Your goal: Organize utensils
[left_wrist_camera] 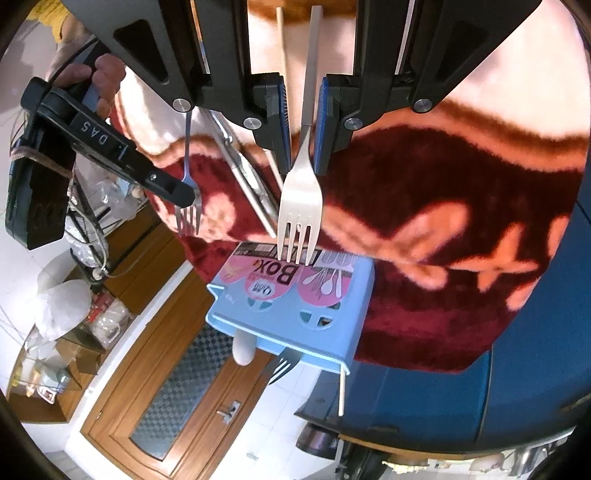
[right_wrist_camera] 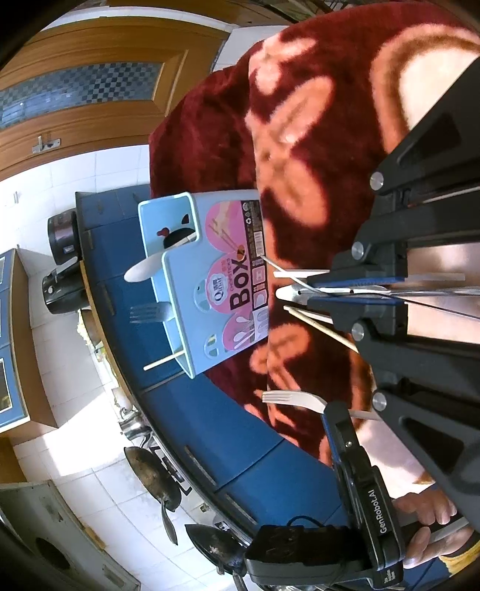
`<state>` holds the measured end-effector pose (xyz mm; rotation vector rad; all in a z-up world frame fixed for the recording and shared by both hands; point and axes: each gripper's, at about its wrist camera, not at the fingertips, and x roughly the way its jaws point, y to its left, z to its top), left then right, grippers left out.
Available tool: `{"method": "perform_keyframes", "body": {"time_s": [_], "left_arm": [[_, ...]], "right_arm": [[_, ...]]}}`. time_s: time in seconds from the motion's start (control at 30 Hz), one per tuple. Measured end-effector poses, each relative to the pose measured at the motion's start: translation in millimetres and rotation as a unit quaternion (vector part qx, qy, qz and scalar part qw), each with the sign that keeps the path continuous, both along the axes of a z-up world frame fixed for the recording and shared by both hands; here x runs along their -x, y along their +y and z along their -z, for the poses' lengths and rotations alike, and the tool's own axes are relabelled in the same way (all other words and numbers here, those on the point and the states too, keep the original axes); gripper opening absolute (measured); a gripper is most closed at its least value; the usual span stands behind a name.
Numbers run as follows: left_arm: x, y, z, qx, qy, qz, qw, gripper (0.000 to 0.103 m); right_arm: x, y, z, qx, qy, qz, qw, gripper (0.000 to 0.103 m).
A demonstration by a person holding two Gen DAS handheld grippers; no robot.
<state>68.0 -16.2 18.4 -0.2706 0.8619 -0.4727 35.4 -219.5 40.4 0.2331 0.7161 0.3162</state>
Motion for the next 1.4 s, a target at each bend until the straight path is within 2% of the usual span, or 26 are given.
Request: {"method": "perform_keyframes", "body": {"time_s": [0.3, 0.7, 0.87, 1.03, 1.17, 1.27, 1.4], "left_arm": [[8, 1, -18, 0.028, -0.037, 0.0, 0.9989, 0.012], [17, 0, -36, 0.042, -0.091, 0.0, 0.9949, 0.011], [15, -1, -41, 0.045, -0.098, -0.002, 0.9941, 0.0], [12, -3, -46, 0.045, -0.107, -0.005, 0.9932, 0.0], [9, -8, -46, 0.032, -0.102, -0.005, 0.9943, 0.0], [2, -15, -44, 0.012, -0.083, 0.009, 0.9965, 0.0], [-7, -31, -39, -0.03, -0.064, 0.037, 0.9968, 0.001]], "right_arm": [[9, 3, -10, 0.005, -0.02, -0.002, 1.0, 0.006], [18, 2, -26, 0.002, -0.055, -0.007, 0.998, 0.005], [19, -2, -33, -0.002, -0.07, -0.006, 0.998, 0.004], [18, -5, -41, -0.004, -0.083, -0.003, 0.997, 0.004], [20, -8, -46, -0.003, -0.093, 0.0, 0.996, 0.004], [18, -12, -47, -0.006, -0.093, 0.004, 0.996, 0.004], [17, -19, -47, -0.01, -0.09, 0.014, 0.996, 0.004]]}}
